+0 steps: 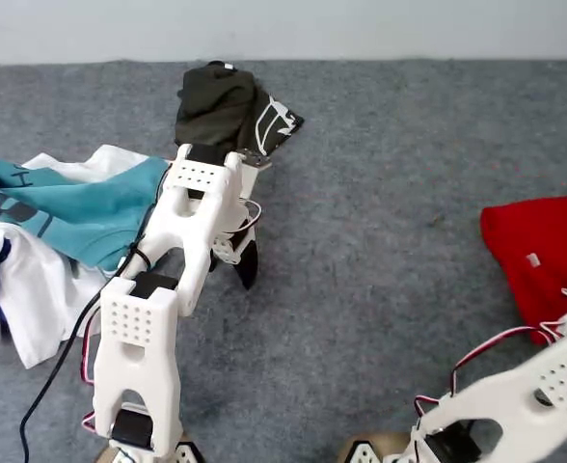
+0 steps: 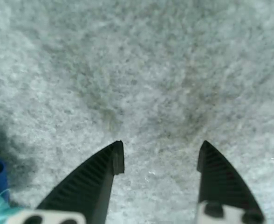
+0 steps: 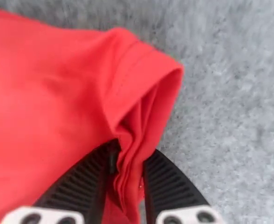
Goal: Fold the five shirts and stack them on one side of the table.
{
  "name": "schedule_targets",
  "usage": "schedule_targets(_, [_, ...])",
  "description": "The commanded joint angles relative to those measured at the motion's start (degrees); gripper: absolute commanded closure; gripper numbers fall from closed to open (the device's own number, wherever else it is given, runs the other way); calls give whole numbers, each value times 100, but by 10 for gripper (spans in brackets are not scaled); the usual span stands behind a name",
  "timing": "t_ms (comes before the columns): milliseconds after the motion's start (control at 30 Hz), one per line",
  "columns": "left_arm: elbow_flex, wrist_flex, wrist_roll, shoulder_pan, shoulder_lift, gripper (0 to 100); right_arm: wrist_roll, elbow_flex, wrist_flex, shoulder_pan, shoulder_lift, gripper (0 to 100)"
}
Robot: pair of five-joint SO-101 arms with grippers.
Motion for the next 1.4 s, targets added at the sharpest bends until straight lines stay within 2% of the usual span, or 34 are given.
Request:
schedule_targets(0, [-13, 123, -88, 70, -448, 742, 202, -44, 347, -189, 4, 931])
schedule_targets(167, [-13, 123, -88, 70, -448, 742, 809, -545, 1323, -356, -558, 839])
schedule_targets(333, [-13, 123, -88, 70, -448, 742, 853, -1020, 2281, -435, -1323, 838])
schedule_targets(500, [-13, 123, -88, 70, -448, 742, 1108, -1064, 2774, -787, -2000, 838])
schedule_targets(867, [-13, 123, -88, 70, -448, 742, 1116, -299, 2431, -1552, -1393, 842])
schedule_targets(1100, [-13, 123, -88, 70, -448, 742, 1090, 369, 1877, -1789, -866, 922])
schedule_targets(1367, [-13, 123, -88, 70, -448, 742, 1081, 809, 1807, -2044, -655, 922])
